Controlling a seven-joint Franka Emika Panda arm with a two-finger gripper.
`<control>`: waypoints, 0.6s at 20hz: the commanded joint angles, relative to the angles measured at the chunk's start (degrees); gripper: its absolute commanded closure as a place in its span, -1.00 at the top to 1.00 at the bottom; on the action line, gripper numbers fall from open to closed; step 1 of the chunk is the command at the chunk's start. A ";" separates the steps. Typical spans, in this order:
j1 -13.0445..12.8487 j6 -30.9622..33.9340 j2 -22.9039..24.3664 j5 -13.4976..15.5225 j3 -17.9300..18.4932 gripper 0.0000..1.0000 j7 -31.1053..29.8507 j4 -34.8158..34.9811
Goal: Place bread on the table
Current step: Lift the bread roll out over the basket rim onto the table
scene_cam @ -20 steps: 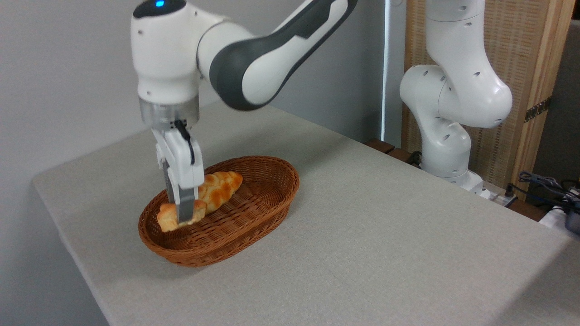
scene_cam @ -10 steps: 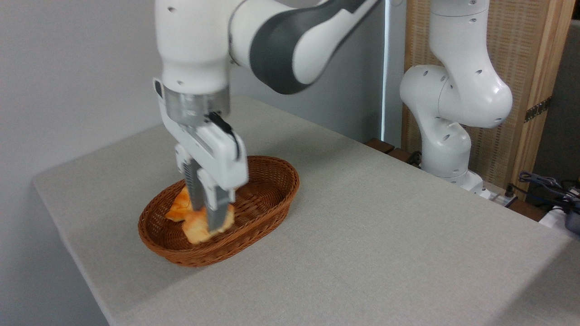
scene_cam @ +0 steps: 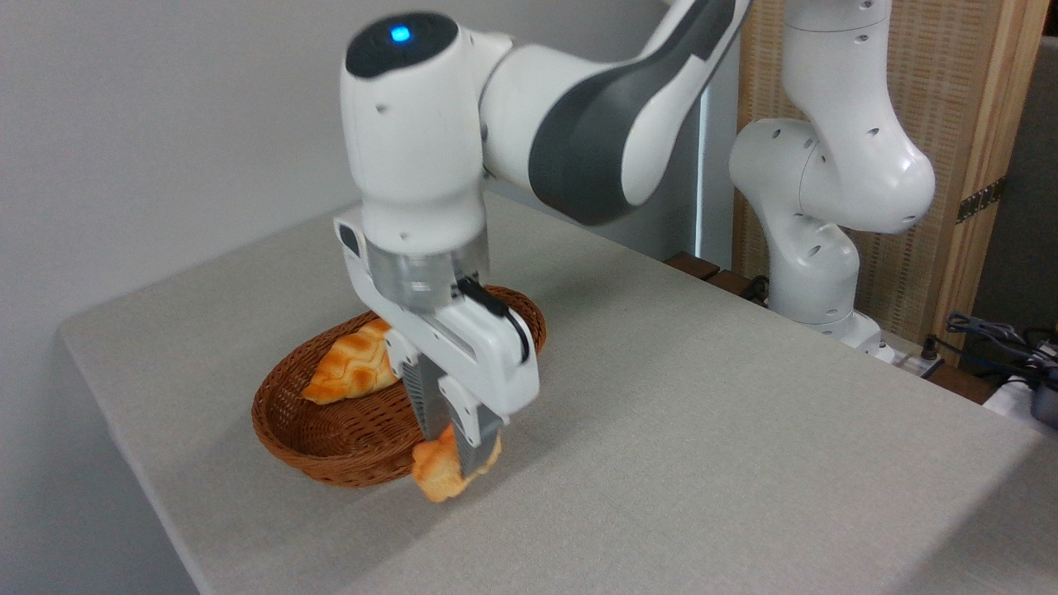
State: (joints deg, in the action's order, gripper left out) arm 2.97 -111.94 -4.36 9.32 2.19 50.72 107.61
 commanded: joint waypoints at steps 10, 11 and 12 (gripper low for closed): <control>-0.33 -0.20 -0.73 -4.31 0.62 1.00 1.04 1.28; -0.33 -0.21 -0.65 -4.31 0.62 1.00 1.04 1.28; -0.33 -0.21 -0.65 -4.40 0.62 1.00 1.04 1.28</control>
State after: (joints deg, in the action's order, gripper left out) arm 2.92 -112.02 -5.72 5.88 2.44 51.29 108.81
